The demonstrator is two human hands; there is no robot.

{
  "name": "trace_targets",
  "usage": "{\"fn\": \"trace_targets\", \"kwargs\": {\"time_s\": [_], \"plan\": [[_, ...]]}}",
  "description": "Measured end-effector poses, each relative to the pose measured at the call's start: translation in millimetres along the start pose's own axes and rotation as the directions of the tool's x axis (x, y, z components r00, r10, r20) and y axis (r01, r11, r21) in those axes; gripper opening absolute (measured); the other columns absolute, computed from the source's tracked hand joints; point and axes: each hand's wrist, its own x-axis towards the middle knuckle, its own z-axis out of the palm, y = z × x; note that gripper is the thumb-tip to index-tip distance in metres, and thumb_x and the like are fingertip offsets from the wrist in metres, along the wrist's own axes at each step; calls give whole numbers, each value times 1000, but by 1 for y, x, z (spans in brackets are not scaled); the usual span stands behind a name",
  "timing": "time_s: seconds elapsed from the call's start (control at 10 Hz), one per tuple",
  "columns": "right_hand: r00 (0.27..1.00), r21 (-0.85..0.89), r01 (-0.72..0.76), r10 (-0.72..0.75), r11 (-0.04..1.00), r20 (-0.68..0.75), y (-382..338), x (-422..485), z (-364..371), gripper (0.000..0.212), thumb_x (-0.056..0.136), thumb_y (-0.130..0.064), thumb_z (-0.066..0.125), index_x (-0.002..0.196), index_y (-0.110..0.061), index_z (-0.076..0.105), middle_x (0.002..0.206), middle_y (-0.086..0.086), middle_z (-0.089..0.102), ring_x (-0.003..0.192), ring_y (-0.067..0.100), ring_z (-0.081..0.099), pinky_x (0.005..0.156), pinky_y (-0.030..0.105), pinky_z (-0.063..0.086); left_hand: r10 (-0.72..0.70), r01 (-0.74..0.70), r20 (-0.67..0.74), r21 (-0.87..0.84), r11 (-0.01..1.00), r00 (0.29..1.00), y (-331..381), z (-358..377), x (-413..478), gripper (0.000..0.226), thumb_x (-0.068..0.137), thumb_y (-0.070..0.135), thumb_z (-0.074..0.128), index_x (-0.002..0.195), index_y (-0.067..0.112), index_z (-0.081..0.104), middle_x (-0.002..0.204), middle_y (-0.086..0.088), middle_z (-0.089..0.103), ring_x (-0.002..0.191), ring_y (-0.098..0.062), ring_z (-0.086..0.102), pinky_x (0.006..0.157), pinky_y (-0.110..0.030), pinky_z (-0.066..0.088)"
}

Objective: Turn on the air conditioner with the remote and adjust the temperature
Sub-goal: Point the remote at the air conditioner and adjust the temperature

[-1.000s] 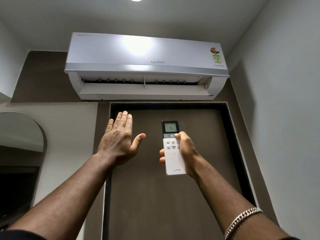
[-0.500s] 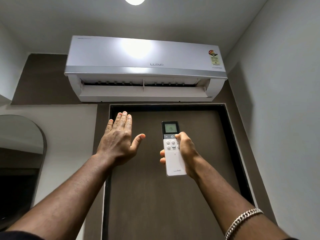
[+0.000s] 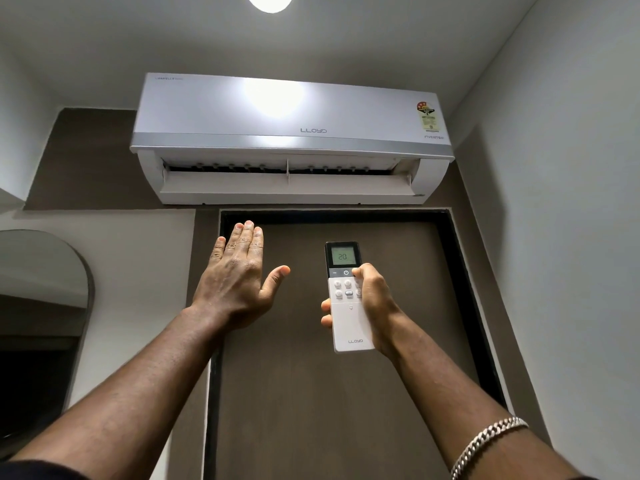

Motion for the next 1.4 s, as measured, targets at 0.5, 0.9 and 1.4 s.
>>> {"fn": "trace_targets", "kwargs": {"time_s": [0.5,0.9,1.4], "plan": [[1000,-8,-25,26,1000,3,5,3,-1,53,96,-44,28,113,-3,57,80,21,69,53,26,69,46,27,55,-10,9,29,5,1000,1000,-2,2,-4,87,84,66,11,148,7,3,159,-14,1,147,-25,-3,119,-39,0],[999,0,-26,26,1000,23,11,8,1,53,95,-41,28,111,0,58,78,22,69,53,28,69,48,28,56,0,0,25,-4,1000,1000,-4,10,-3,87,86,66,12,148,7,6,159,-14,4,147,-25,-1,118,-40,0],[999,-41,-36,37,999,35,16,11,-4,46,82,-26,42,119,-1,53,83,21,68,60,31,68,56,32,55,-3,3,32,10,1000,999,-4,13,-3,88,84,67,9,148,8,4,159,-14,3,147,-25,-2,118,-39,0]]}}
